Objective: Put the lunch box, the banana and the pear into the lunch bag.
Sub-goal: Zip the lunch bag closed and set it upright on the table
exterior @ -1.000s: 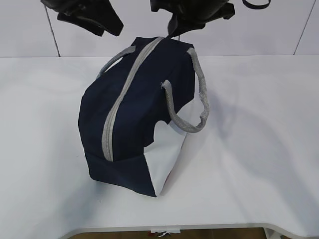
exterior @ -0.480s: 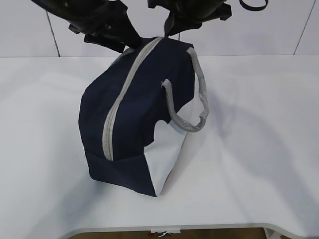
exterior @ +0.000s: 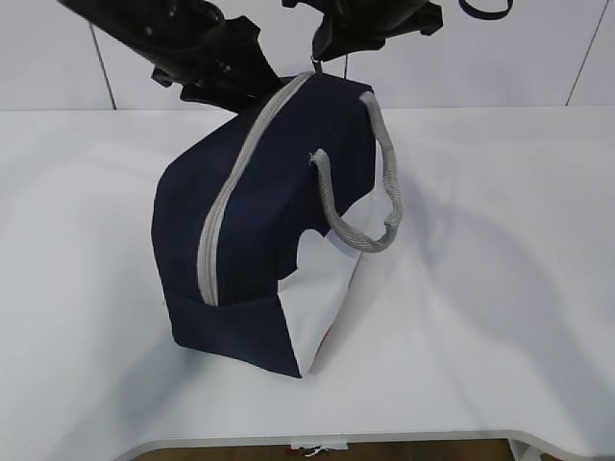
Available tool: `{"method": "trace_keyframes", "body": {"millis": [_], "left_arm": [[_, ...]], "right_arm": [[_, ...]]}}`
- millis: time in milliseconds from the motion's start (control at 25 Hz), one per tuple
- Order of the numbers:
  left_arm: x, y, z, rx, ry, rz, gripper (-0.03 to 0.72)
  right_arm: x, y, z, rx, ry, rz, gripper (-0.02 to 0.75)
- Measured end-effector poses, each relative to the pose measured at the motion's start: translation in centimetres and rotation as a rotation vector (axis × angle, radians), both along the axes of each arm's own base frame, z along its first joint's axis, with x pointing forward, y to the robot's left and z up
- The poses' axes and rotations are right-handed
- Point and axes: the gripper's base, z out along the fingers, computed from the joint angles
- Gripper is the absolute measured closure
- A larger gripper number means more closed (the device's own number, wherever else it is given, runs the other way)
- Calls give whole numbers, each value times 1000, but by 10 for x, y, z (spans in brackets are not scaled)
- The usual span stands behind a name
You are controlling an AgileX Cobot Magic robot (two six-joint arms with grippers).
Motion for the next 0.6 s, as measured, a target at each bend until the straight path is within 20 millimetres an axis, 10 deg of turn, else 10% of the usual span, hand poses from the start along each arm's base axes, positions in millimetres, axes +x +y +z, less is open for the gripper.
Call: {"method": "trace_keyframes", "body": {"millis": [280, 600], "left_arm": [[7, -3, -21, 18, 21, -17, 303], [9, -1, -21, 39, -41, -53, 662]], "right_arm": [[0, 0, 0, 4, -2, -1, 724], [0, 0, 0, 5, -2, -1, 724]]}}
